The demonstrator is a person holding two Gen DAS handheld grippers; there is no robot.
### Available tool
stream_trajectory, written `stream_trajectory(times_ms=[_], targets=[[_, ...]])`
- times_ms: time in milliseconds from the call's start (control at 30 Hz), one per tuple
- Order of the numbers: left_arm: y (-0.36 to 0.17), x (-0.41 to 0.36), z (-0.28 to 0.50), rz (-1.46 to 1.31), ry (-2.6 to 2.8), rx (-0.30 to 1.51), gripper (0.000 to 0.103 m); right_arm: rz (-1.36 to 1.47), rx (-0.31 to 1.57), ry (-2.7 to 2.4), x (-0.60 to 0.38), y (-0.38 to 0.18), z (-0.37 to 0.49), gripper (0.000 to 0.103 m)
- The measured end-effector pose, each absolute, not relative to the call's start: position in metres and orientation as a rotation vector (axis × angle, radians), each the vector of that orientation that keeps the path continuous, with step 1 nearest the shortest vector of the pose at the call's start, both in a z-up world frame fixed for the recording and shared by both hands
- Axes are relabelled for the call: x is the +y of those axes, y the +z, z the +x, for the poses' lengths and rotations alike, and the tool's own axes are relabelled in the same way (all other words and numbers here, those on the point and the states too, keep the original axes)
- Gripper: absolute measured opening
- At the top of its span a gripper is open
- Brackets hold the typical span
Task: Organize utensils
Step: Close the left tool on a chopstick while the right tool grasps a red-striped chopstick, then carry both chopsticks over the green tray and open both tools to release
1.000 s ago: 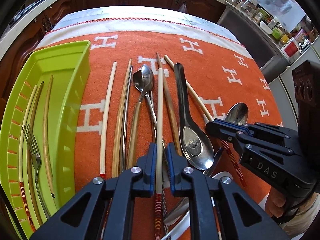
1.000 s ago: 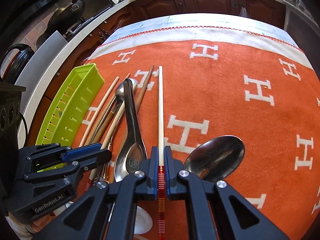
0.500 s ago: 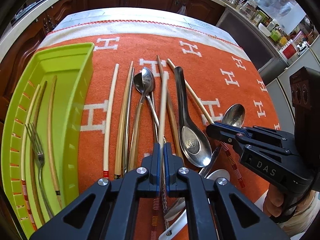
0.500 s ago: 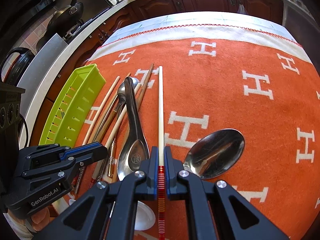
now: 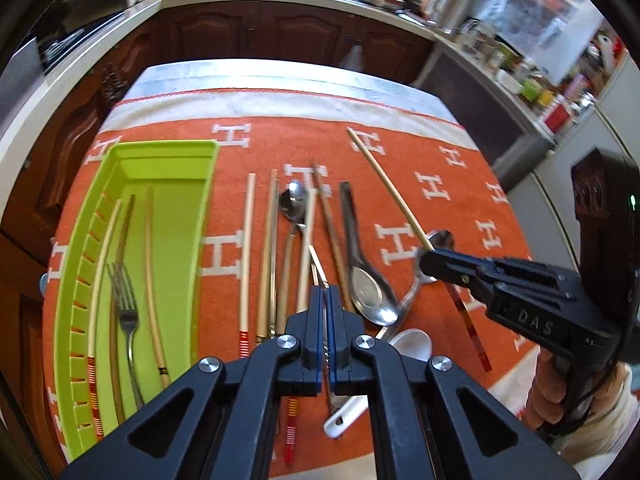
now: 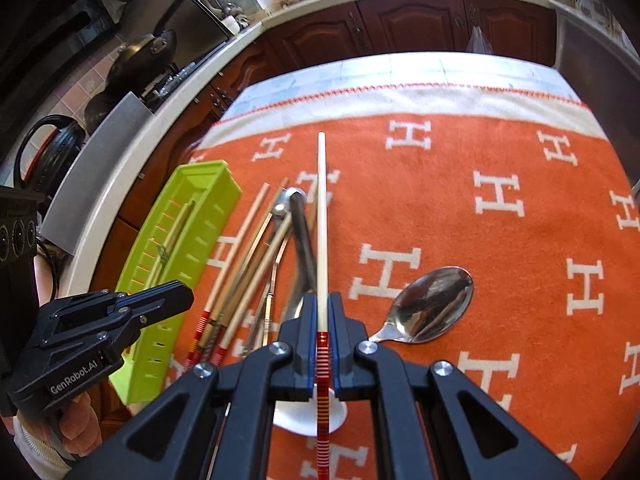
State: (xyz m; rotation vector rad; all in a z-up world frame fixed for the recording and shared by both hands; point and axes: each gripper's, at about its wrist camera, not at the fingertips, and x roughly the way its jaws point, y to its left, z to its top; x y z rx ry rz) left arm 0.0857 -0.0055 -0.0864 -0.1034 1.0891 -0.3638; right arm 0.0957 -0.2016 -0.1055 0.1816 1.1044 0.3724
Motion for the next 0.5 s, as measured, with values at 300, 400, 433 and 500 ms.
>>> stream_trajectory(times_ms=[300, 400, 433, 500], targets=[[-0.126, -0.018, 0.093, -0.029, -0.398, 1.131, 0.003, 0.189, 1.099, 0.358, -0.201, -0.097, 0.077, 0.005], [-0.138, -0.017, 0.099, -0.016, -0.38, 1.149, 0.003, 0.196, 1.101, 0.35, -0.206, -0.097, 0.072, 0.005], [-0.141, -0.015, 0.101, -0.015, -0.374, 1.155, 0.003, 0.198, 1.102, 0.347, -0.207, -0.097, 0.071, 0.005], [-0.143, -0.011, 0.102, -0.015, -0.366, 1.145, 0.003, 0.204, 1.104, 0.341, -0.21, -0.098, 0.069, 0.005]])
